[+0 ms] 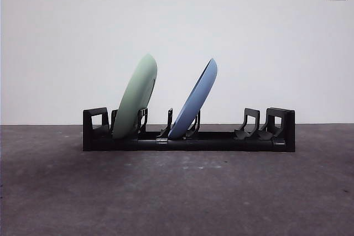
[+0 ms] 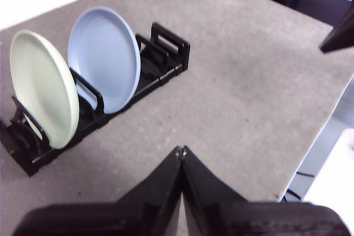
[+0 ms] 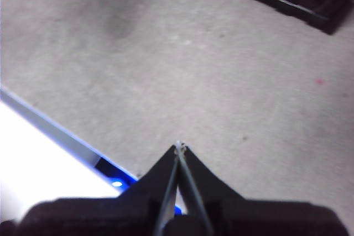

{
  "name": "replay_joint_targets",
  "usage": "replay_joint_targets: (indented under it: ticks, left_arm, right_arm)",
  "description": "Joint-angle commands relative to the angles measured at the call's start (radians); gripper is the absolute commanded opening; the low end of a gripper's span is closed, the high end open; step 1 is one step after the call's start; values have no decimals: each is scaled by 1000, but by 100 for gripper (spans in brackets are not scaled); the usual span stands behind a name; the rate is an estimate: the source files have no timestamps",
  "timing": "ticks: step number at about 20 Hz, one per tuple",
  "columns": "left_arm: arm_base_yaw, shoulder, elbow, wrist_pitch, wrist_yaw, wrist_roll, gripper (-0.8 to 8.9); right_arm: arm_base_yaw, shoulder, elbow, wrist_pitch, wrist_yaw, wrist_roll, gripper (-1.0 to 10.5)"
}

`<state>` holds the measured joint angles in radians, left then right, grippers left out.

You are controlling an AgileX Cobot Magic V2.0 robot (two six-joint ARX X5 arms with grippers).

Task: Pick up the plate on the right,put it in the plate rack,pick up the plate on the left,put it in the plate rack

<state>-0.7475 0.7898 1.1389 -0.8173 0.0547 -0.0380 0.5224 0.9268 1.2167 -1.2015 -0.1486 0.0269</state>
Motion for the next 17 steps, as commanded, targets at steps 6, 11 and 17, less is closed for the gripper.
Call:
replay_joint_targets:
  ticks: [6, 11, 17]
  left_arm:
    - [-2, 7, -2, -10, -15, -3, -3]
    - [-1, 7, -2, 6, -36, 30, -3]
    - [80, -10, -2, 117, -238, 151, -3]
  right_arm:
    - [1, 0, -9, 8, 100, 6, 2]
    - [1, 0, -9, 9, 121, 6, 2]
    - [1, 0, -9, 10, 124, 6, 2]
